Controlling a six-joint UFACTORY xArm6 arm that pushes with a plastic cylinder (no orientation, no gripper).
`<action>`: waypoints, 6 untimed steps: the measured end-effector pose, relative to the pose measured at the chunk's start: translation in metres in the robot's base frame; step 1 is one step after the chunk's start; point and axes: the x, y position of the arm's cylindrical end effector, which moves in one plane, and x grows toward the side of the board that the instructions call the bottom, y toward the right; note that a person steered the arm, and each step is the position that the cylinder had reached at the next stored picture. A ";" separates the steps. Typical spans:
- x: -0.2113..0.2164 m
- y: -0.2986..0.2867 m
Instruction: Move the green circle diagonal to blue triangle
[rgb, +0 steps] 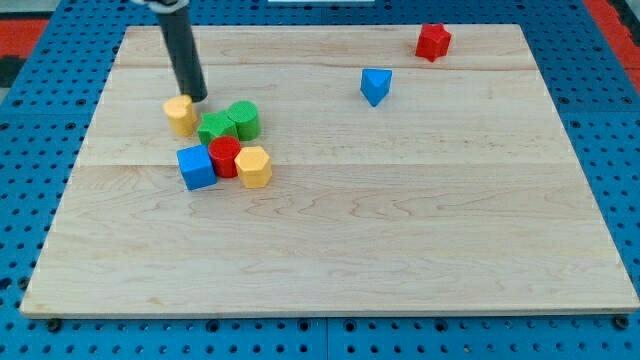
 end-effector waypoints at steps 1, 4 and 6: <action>0.029 0.026; 0.028 0.063; 0.020 0.081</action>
